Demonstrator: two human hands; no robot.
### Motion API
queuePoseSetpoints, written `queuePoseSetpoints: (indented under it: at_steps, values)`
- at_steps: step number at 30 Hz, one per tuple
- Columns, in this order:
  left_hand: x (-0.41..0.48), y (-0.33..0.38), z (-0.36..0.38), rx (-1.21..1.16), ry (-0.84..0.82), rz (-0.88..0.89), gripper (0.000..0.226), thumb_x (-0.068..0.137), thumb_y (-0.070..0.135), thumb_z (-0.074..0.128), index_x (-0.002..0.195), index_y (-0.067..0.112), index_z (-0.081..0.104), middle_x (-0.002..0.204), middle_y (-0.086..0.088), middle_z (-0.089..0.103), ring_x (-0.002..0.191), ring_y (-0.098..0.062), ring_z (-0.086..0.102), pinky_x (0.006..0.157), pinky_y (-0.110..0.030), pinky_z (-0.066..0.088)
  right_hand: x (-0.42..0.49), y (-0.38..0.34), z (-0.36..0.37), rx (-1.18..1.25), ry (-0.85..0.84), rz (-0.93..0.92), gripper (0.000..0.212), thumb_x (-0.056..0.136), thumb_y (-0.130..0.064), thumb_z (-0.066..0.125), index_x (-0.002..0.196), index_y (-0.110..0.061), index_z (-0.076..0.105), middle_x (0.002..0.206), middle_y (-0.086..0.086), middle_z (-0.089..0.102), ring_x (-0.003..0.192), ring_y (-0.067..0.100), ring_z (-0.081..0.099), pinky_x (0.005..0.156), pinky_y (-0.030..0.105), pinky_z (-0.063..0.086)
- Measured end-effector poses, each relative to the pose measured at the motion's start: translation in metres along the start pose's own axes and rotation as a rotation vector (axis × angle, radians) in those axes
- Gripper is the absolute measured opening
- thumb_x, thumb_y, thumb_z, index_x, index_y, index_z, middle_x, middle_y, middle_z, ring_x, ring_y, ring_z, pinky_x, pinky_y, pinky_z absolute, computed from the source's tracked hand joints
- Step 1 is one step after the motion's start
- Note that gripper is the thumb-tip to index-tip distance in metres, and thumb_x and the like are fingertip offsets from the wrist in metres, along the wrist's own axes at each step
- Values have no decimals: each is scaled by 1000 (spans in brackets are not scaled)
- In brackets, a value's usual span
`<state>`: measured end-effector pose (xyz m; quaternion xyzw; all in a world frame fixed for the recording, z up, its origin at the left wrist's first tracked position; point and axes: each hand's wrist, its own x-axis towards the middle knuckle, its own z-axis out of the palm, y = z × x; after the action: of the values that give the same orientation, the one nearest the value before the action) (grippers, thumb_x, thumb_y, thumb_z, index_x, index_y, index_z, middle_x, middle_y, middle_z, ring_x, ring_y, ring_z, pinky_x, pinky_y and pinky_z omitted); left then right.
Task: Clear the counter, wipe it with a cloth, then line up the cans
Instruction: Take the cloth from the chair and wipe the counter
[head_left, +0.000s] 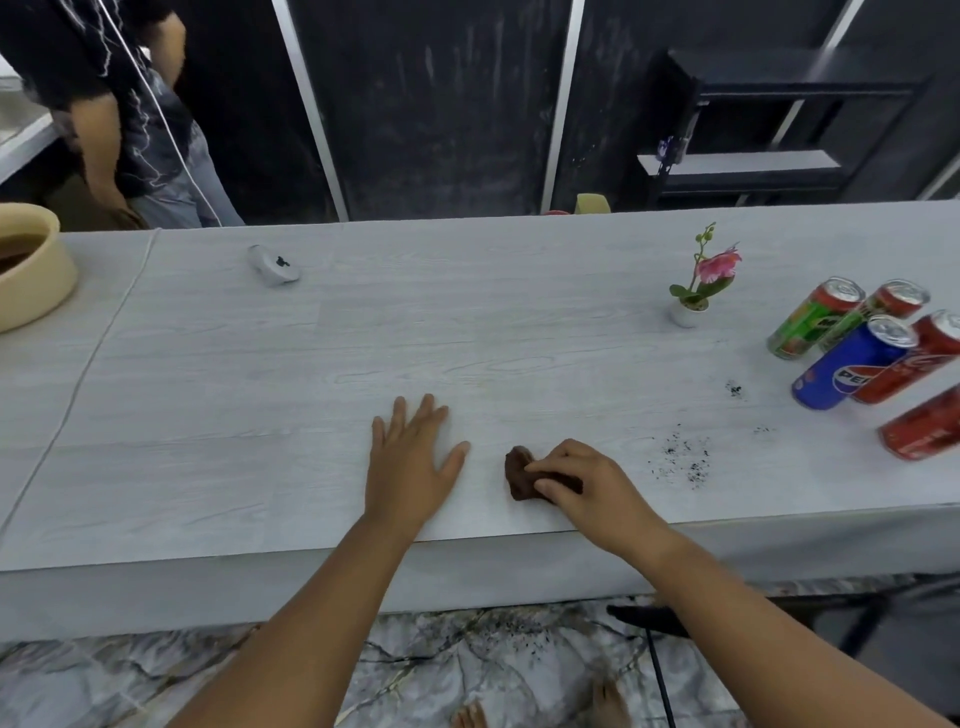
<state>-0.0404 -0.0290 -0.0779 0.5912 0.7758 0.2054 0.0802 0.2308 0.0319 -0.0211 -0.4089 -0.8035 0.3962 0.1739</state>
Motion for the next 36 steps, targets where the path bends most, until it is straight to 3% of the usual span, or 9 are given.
queuePoseSetpoints:
  at_steps: [3,7,9,11,15,28,33,36]
  values:
    - [-2,37,17,23,-20,17,72,104,72,37,164,32,40,178,5,25,167,-23,2,134,-54,-2,3,5,-31,76,76,34,24,98,-13,76,115,-28,83,103,-14,67,94,6,67,80,12,50]
    - [6,73,30,40,-26,-126,81,100,82,30,166,34,33,180,5,14,167,-31,-10,132,-57,-11,22,25,-93,35,198,-2,23,96,-12,79,111,-29,83,101,-15,69,85,4,67,70,8,51]
    - [7,78,32,63,-8,-142,82,100,83,28,166,34,35,180,5,14,167,-33,-9,132,-59,-7,37,43,-126,-36,217,-14,23,96,-12,78,115,-26,83,102,-17,68,83,7,68,75,18,55]
    - [9,76,31,74,-10,-147,83,100,84,28,165,34,36,180,6,16,167,-33,-6,133,-60,-4,50,64,-148,-184,219,-18,25,96,-12,78,118,-23,82,104,-15,68,94,13,65,88,28,53]
    - [8,77,31,69,0,-155,83,98,85,30,163,35,39,179,8,20,167,-31,-2,133,-59,0,51,103,-155,-337,110,-15,26,99,-13,75,123,-18,80,114,-4,69,114,22,60,98,34,48]
    - [8,76,37,54,43,-176,79,97,87,37,160,40,42,176,12,27,167,-25,5,134,-56,3,-70,111,-125,-289,-35,-244,29,92,-10,83,120,-15,82,113,1,74,103,22,66,85,28,53]
    - [6,80,35,40,39,-185,77,98,86,38,160,41,42,176,13,26,167,-23,4,134,-55,1,-83,104,-139,-104,-221,-111,26,100,-18,75,123,-28,81,111,-14,69,105,3,61,91,15,44]
    - [6,82,33,37,39,-184,77,98,86,37,160,41,42,176,12,26,167,-22,3,135,-54,2,-59,91,-159,85,-137,-24,22,98,-12,77,114,-25,84,106,-11,71,102,5,67,89,13,45]
